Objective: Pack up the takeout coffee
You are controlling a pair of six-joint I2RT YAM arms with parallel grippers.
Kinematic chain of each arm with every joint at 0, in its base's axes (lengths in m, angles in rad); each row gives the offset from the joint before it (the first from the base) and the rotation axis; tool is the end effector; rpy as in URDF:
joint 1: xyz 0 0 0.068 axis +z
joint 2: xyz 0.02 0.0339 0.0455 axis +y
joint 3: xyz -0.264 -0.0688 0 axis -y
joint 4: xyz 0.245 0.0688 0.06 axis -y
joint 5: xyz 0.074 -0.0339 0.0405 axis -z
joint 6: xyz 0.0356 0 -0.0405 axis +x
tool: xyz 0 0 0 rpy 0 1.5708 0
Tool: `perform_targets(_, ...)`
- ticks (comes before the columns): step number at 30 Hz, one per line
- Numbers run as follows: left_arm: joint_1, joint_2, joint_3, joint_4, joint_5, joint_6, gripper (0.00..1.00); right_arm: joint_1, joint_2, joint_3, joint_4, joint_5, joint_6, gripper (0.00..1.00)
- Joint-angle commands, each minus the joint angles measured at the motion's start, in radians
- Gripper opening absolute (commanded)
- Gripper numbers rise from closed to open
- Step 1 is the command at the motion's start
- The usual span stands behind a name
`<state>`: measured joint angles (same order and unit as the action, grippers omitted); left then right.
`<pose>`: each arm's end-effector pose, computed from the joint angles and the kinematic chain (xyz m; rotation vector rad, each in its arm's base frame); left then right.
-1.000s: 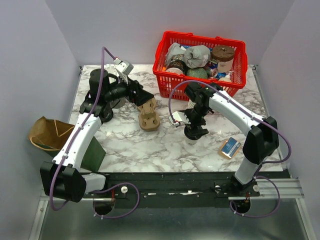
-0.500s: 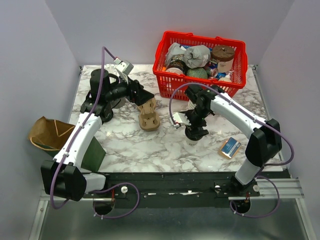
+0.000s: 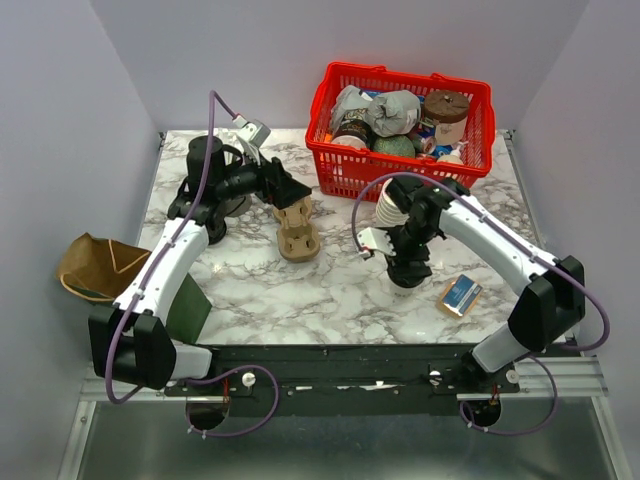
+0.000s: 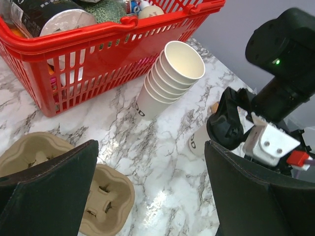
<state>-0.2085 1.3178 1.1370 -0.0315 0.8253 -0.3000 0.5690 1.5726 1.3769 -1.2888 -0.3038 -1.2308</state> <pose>0.2897 -0.0880 0.3634 0.5348 1.7663 -1.0906 0.2316 0.1608 0.2811 -2.3128 1.8109 0.3841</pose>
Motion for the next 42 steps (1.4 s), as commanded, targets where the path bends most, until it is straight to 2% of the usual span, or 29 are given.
perform_targets(1,0.009,0.021,0.043,0.048,0.04,-0.027,0.96,-0.116,-0.055,-0.006,-0.047,0.037,0.039,0.8)
perform_targets(11,0.009,0.061,0.072,0.081,0.055,-0.062,0.96,-0.454,0.012,0.085,-0.041,0.068,0.018,0.78)
perform_targets(22,0.009,0.084,0.095,0.093,0.055,-0.083,0.96,-0.707,0.208,0.359,-0.01,0.068,0.046,0.76)
perform_targets(26,0.011,0.081,0.092,0.091,0.054,-0.082,0.96,-0.742,0.273,0.422,-0.006,0.055,0.074,0.76)
perform_targets(33,0.009,0.067,0.078,0.084,0.054,-0.076,0.96,-0.755,0.299,0.421,0.016,0.042,0.093,0.76)
perform_targets(42,0.009,0.057,0.063,0.084,0.051,-0.07,0.96,-0.77,0.164,0.295,0.049,0.003,0.114,0.76)
